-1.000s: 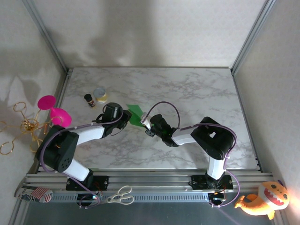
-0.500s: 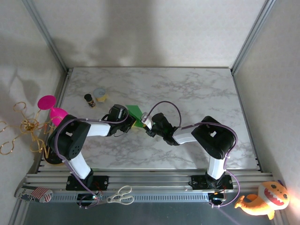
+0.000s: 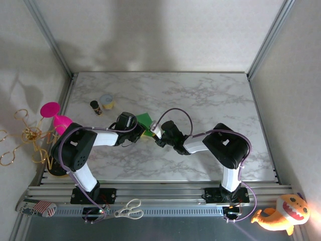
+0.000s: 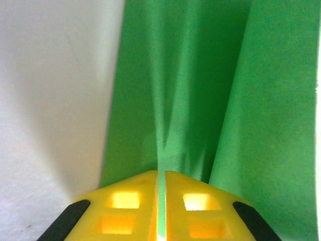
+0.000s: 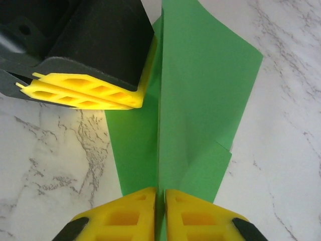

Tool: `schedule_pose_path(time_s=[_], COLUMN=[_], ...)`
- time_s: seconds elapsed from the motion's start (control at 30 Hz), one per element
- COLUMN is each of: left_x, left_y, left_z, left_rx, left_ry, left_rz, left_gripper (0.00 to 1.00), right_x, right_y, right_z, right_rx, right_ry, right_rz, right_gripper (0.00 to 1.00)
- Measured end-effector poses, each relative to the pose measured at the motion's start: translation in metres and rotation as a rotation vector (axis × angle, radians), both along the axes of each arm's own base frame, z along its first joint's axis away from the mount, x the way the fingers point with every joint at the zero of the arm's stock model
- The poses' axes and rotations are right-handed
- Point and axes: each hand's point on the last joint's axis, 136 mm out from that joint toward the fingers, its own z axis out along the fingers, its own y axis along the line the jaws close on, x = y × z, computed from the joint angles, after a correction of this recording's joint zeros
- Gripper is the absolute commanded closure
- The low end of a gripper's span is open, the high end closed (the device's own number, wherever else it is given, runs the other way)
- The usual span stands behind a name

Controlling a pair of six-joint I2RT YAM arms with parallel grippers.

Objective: Fold a paper plane with a square sheet of paper (pick it up from the middle)
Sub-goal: Fourth fold the wing at the center of the table.

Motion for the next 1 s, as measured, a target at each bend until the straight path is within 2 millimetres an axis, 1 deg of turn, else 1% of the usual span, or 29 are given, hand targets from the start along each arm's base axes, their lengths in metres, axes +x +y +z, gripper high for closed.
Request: schedule_pose_path(time_s=[0.33, 0.7, 0.83, 1.0], left_x=[0.001, -0.001, 0.000, 0.004], left_y=[0.000, 0.002, 0.002, 0.000], left_z=[0.000, 0.000, 0.006, 0.023], left_rx=[0.022, 0.038, 0.040, 0.022], left_ry=[0.003, 0.009, -0.009, -0.058], left_rz=[-0.014, -0.023, -0.032, -0.036], left_gripper=[0.89, 0.87, 0.84, 0.80], right_x=[0.001, -0.002, -0.003, -0.006], right_y=[-0.006, -0.005, -0.003, 0.000], right_z=[-0.003, -0.001, -0.002, -0.004], right_rx=[0.057, 0.162, 0.201, 0.237], right_ry=[0.102, 0.244, 0.303, 0.372], right_rz=[0.002, 0.018, 0.021, 0.020], right_gripper=[0.91, 0.92, 0.92, 0.92])
